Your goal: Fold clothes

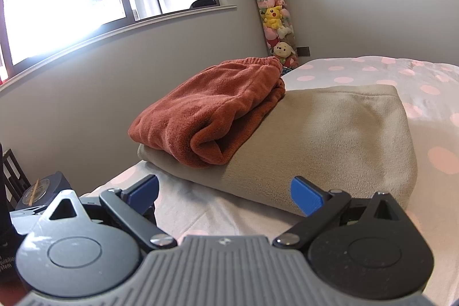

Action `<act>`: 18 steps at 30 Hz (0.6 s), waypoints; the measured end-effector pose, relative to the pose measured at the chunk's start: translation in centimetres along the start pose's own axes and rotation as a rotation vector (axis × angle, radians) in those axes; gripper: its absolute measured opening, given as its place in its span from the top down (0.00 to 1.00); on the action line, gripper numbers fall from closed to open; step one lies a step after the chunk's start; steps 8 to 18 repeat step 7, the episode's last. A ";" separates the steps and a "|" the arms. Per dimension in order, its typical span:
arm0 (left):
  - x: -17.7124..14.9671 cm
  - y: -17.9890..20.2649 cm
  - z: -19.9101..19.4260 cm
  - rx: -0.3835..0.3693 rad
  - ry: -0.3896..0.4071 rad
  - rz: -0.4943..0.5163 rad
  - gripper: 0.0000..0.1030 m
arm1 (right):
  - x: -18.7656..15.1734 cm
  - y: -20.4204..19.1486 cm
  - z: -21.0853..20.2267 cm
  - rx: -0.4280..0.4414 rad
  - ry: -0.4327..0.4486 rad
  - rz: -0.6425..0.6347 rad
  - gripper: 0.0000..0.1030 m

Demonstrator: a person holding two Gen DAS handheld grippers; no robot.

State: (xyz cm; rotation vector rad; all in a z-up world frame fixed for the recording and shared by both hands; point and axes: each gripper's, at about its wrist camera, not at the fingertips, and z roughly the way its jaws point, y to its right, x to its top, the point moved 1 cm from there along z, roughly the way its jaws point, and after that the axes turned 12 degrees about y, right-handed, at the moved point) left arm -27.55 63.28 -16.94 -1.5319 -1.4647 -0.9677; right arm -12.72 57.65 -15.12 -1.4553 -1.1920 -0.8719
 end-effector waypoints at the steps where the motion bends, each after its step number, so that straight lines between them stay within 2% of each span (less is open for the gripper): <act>1: 0.0 0.0 0.0 0.004 0.002 0.003 0.26 | 0.0 0.0 0.0 0.000 -0.001 0.001 0.04; 18: -0.1 -0.2 0.0 0.010 -0.012 -0.005 0.26 | -0.2 0.1 0.2 0.006 -0.004 0.009 0.04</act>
